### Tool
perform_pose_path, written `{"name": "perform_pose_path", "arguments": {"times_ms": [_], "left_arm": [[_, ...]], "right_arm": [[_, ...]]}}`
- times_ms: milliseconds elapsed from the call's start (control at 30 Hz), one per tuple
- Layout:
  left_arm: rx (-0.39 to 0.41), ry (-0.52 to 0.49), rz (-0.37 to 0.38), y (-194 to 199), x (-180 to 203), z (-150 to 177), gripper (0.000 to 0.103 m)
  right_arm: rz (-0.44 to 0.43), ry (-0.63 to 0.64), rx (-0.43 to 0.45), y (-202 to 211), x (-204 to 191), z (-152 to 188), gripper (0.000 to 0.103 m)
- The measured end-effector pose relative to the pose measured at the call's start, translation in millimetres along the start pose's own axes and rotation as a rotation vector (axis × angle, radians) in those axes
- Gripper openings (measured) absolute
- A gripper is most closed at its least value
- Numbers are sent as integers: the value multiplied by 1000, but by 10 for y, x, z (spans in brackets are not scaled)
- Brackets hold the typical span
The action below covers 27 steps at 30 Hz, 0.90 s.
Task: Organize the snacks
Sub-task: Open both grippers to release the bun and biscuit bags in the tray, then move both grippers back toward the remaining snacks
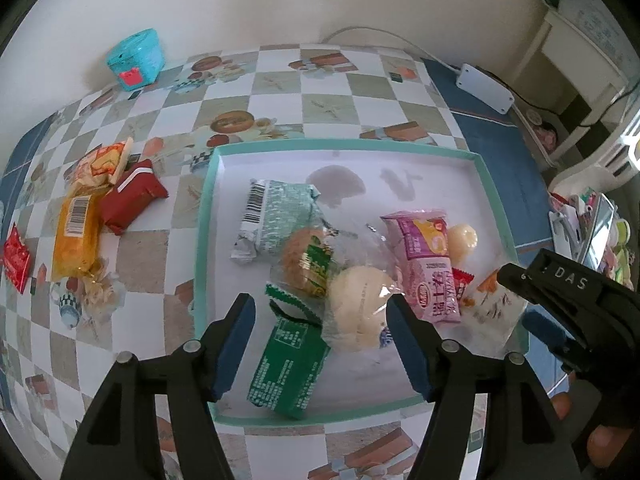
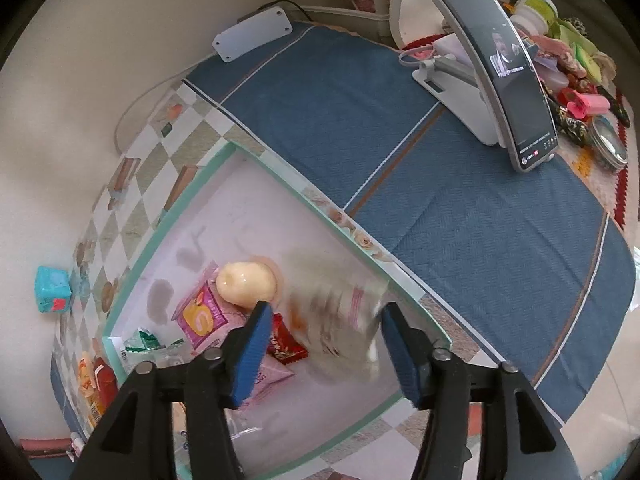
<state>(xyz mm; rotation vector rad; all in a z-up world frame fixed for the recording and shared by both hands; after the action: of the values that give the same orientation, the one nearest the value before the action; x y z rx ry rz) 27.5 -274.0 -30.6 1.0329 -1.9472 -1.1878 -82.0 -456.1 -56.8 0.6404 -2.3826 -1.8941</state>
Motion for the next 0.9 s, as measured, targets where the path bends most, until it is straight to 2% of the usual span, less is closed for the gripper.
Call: {"name": "perform_pose_path", "arguments": {"times_ms": [100,367,467,733,800,900], "left_arm": [[-10,34,-22,-17,-86,-5,77],[-23,180,-97,-55,-465,-18,79],[-24,265,-120,-57,-673,-29,90],[-17,445,-170,-14,-1210,-40,91],[-16,486,-179,11,-1347,-22,91],[-11,541,-190,51,-1559,-7,91]], "right_arm": [[7,2,-7,-15,2,6,70],[19,10,-13,-51,-17,20,78],[19,26,-10,-54,-59,26,80],[23,100,14,-20,-258,85,87],[20,125,22,-3,-334,116,95],[12,163,31,22,-453,165,99]]}}
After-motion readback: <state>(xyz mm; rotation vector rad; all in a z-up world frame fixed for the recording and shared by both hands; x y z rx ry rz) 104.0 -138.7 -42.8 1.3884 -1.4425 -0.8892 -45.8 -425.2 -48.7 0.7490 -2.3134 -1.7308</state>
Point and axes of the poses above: each gripper's, at about its wrist camera, not at the fingertips, and y roughly against the way its jaws point, x to its right, z to its underside, the point moved 4 cm from there along -y, roughly the way its jaws point, and after that the axes turned 3 degrees about x, right-handed, at the moved point
